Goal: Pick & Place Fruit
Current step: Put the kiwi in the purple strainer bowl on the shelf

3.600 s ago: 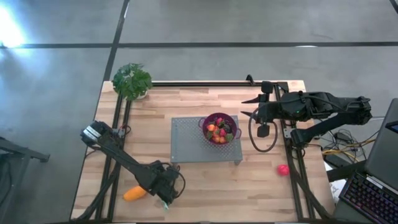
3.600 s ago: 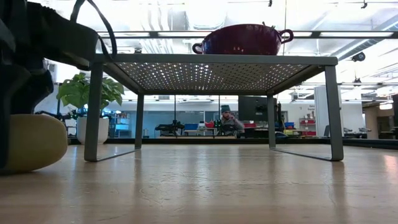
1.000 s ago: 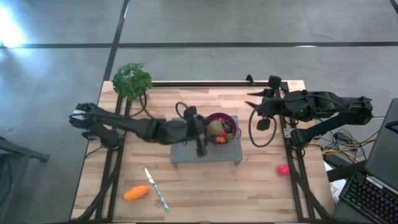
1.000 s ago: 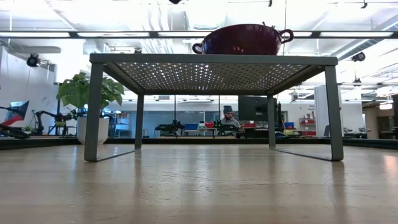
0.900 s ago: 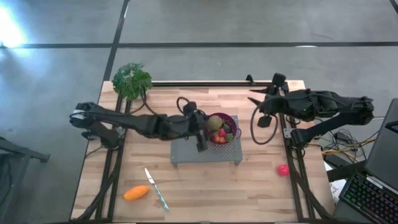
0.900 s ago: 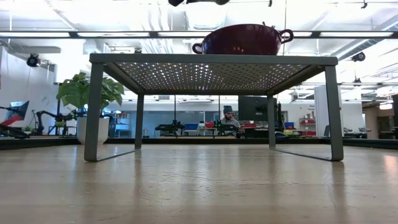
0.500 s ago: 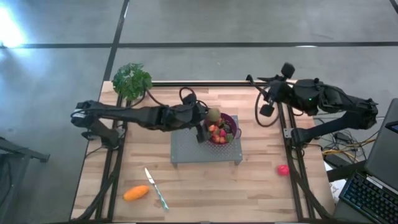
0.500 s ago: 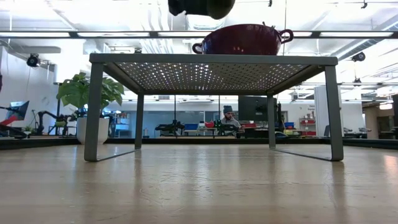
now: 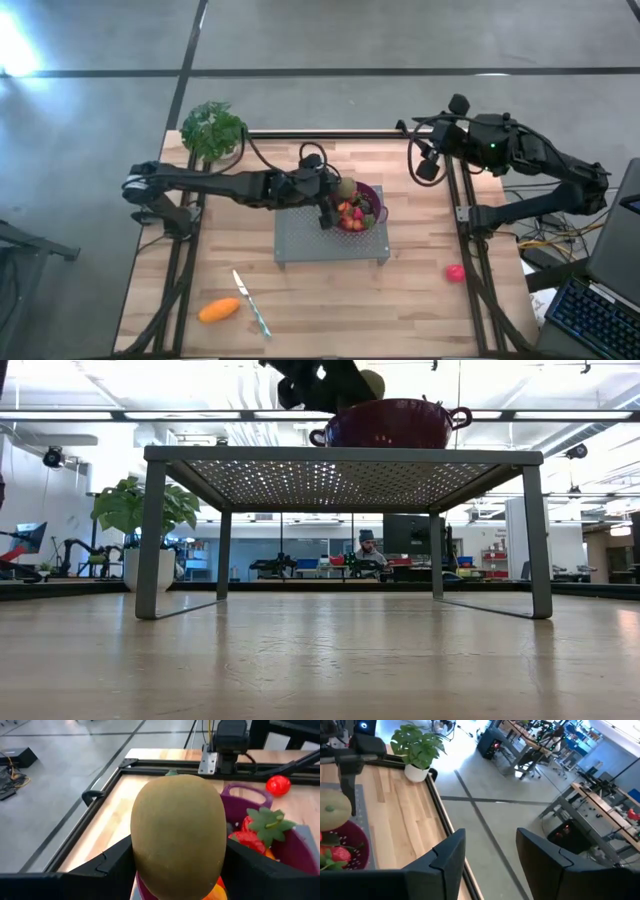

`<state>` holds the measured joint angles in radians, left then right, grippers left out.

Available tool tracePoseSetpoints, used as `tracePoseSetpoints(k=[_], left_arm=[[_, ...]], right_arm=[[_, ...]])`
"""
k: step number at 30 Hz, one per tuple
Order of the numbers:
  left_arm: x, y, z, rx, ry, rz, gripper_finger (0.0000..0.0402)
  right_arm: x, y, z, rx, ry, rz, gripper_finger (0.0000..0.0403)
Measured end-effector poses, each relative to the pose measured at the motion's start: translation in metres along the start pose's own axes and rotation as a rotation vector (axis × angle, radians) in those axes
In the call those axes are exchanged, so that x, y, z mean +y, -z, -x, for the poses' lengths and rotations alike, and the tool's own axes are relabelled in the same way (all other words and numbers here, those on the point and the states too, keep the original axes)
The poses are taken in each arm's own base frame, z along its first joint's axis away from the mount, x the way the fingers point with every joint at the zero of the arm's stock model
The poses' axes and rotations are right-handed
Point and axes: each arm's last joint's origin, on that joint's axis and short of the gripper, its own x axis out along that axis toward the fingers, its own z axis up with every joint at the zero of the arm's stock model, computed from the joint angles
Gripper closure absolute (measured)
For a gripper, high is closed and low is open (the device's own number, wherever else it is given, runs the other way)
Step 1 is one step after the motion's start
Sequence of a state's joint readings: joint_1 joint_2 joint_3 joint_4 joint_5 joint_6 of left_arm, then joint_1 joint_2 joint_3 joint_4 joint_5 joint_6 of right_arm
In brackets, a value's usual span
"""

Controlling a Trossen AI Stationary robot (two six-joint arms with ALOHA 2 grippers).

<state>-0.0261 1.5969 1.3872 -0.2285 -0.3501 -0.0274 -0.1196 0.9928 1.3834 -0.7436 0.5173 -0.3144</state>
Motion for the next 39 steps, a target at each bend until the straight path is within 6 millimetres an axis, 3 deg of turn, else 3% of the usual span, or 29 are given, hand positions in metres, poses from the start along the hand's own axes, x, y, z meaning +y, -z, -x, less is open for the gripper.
tracePoseSetpoints(k=[8, 22, 39], left_arm=[[-0.002, 0.011, -0.017, 0.051, -0.011, -0.031, 0.0156], [-0.003, 0.014, -0.018, 0.075, 0.031, -0.055, 0.0154], [-0.002, 0.009, -0.017, 0.063, 0.027, -0.082, 0.0089]], right_arm=[[0.003, 0.000, -0.004, 0.012, -0.007, 0.007, 0.0213], [0.004, 0.000, -0.006, 0.019, -0.010, 0.018, 0.0215], [0.004, 0.000, -0.006, 0.020, -0.009, 0.031, 0.0247]])
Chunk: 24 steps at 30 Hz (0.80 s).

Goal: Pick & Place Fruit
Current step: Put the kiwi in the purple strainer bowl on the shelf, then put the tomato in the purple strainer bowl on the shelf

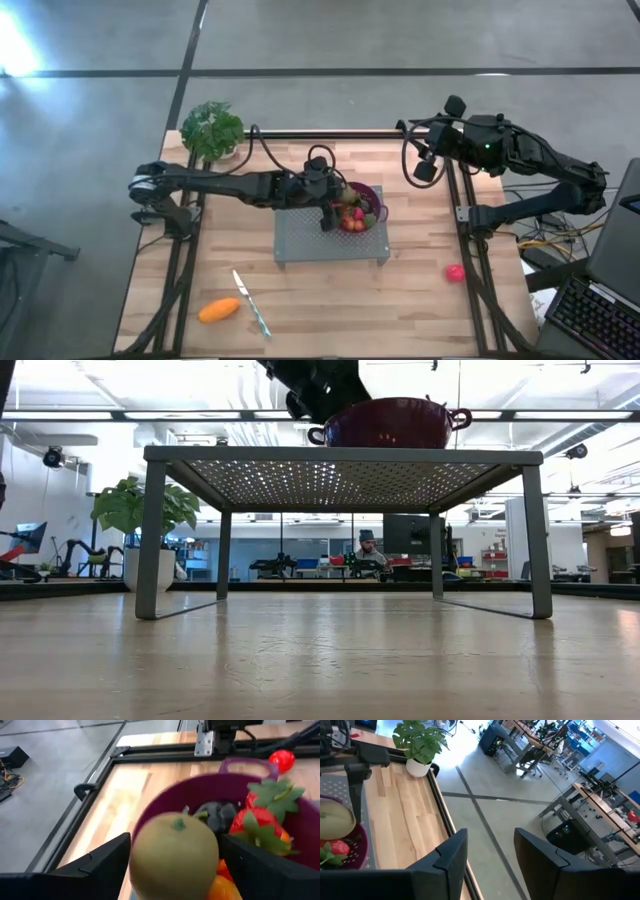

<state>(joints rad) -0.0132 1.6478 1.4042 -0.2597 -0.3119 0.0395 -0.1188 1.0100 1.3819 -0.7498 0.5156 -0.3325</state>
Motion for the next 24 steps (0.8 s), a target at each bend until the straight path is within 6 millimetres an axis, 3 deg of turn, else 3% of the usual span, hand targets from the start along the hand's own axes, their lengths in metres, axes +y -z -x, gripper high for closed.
tracePoseSetpoints(k=[8, 16, 24], left_arm=[[0.006, -0.025, 0.020, 0.030, 0.005, -0.023, 0.0089], [0.004, -0.053, 0.055, 0.095, 0.088, -0.034, 0.0088], [-0.016, -0.063, 0.095, 0.222, 0.224, 0.008, 0.0087]], right_arm=[[0.000, 0.000, 0.000, 0.001, 0.000, 0.008, 0.0250], [0.000, 0.000, 0.000, 0.000, 0.000, 0.008, 0.0225], [0.000, 0.000, 0.000, 0.002, 0.000, 0.009, 0.0204]])
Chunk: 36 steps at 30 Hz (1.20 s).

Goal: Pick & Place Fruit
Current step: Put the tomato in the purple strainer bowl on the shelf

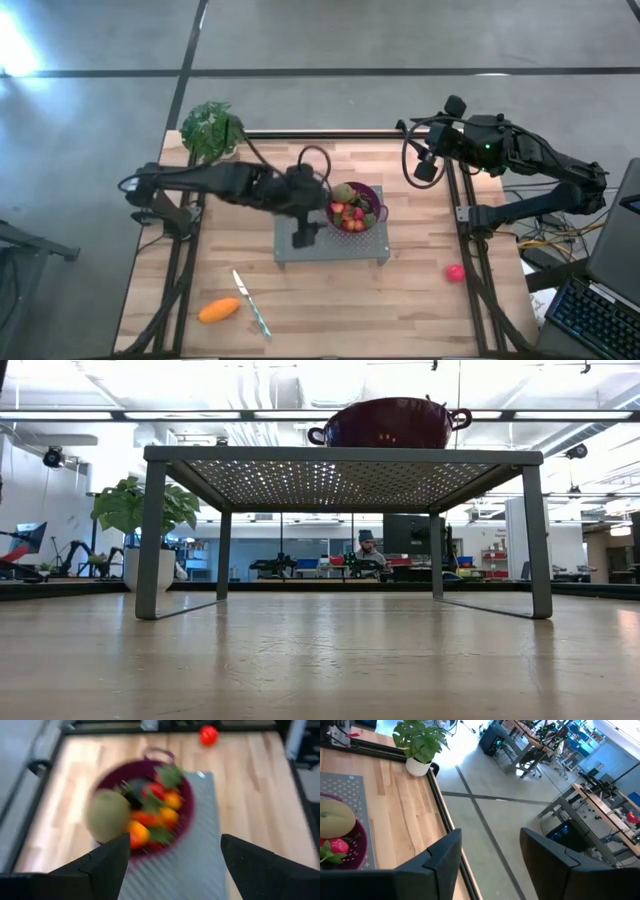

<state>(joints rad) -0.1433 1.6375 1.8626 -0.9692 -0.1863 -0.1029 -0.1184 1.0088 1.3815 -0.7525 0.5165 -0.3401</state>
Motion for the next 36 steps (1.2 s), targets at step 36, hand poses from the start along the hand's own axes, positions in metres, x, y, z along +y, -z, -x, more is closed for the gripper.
tracePoseSetpoints(k=[36], left_arm=[[-0.162, 0.158, 0.002, 0.648, 0.012, 0.440, 0.0087]], right_arm=[[0.010, 0.042, 0.008, 0.408, -0.074, -0.116, 0.0227]])
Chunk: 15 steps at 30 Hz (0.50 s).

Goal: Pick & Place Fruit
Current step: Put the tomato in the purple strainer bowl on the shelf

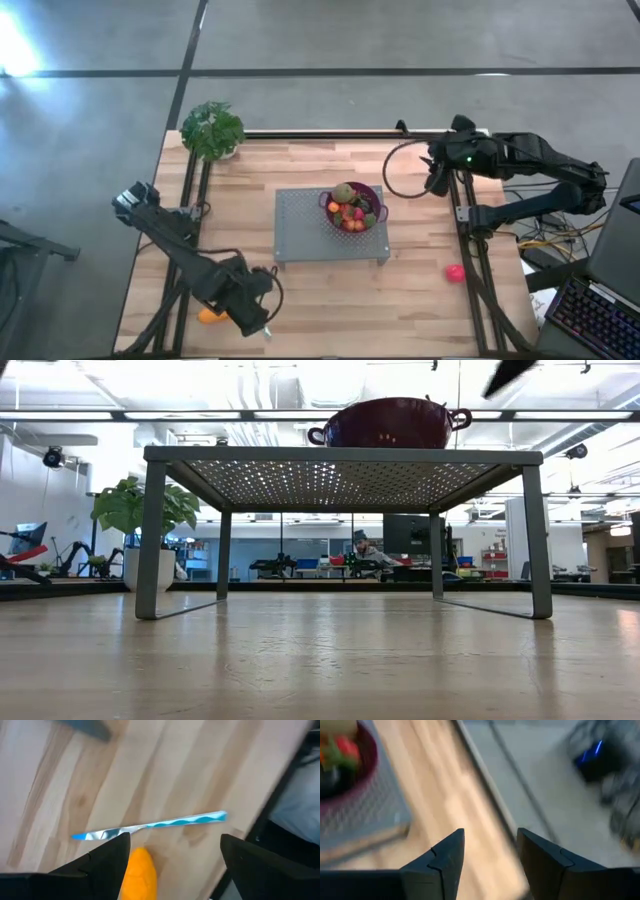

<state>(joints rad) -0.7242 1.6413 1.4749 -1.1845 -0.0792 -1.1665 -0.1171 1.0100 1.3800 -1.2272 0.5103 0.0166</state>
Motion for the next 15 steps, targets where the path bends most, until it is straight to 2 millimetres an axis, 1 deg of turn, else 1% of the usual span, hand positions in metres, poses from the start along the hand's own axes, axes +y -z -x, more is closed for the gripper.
tracePoseSetpoints(k=[4, 9, 12, 15], left_arm=[[0.009, 0.007, -0.020, 0.054, -0.057, 0.068, 0.0087], [0.022, 0.015, -0.041, 0.124, -0.129, 0.156, 0.0087], [0.029, 0.020, -0.053, 0.165, -0.162, 0.190, 0.0087], [0.035, 0.025, -0.064, 0.214, -0.179, 0.216, 0.0087]], right_arm=[[0.003, 0.017, 0.001, 0.164, -0.102, -0.091, 0.0237], [0.012, 0.028, -0.003, 0.306, -0.284, -0.202, 0.0250], [0.023, 0.036, -0.010, 0.390, -0.392, -0.238, 0.0258], [0.036, 0.047, -0.017, 0.489, -0.457, -0.237, 0.0266]])
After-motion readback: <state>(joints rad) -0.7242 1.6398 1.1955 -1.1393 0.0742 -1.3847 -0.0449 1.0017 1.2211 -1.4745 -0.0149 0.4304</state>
